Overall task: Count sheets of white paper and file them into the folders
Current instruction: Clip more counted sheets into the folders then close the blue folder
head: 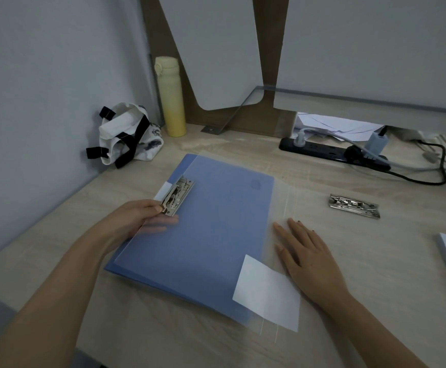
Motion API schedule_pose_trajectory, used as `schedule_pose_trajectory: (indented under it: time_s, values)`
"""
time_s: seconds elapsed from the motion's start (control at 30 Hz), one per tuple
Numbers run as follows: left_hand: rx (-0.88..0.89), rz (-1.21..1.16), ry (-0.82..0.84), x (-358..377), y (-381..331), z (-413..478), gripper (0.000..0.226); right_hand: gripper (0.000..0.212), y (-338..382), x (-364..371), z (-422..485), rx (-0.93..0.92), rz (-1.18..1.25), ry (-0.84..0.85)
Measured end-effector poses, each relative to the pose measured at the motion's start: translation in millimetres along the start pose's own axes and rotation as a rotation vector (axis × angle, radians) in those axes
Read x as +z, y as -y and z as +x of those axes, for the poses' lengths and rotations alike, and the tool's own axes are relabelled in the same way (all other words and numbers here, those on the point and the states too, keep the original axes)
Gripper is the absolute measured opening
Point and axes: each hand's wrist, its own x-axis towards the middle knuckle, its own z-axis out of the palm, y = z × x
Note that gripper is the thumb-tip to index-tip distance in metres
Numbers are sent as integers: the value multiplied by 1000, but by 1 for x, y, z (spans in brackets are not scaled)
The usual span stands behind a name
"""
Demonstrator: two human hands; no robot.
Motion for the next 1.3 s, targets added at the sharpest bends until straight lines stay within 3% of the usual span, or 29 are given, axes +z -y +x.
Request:
schedule_pose_trajectory:
  time_s: [0.1, 0.2, 0.33, 0.5, 0.7, 0.83, 0.93, 1.07, 1.3]
  values:
    - [5, -100, 111, -2, -11, -4, 30, 73, -1, 0, 0, -5, -6, 4]
    - [42, -103, 113, 6, -24, 1, 44, 72, -1, 1, 0, -8, -7, 2]
    - [41, -28, -105, 30, -42, 21, 41, 73, 0, 1, 0, -6, 10, -14]
    - [101, 12, -342, 48, -58, 56, 63, 89, -3, 3, -1, -16, 19, -16]
    - [128, 460, -584, 52, -57, 77, 84, 95, -2, 2, -1, -8, 15, -14]
    - [218, 697, -724, 43, -37, 76, 65, 95, -1, 2, -2, -8, 37, -17]
    - [273, 675, -698, 38, -32, 73, 58, 92, -2, 3, -2, -15, 37, -32]
    - [356, 293, -468, 34, -34, 64, 57, 89, -2, 5, -1, -20, 46, -49]
    - [329, 205, -388, 38, -35, 54, 66, 79, -4, 9, -1, -21, 14, -89]
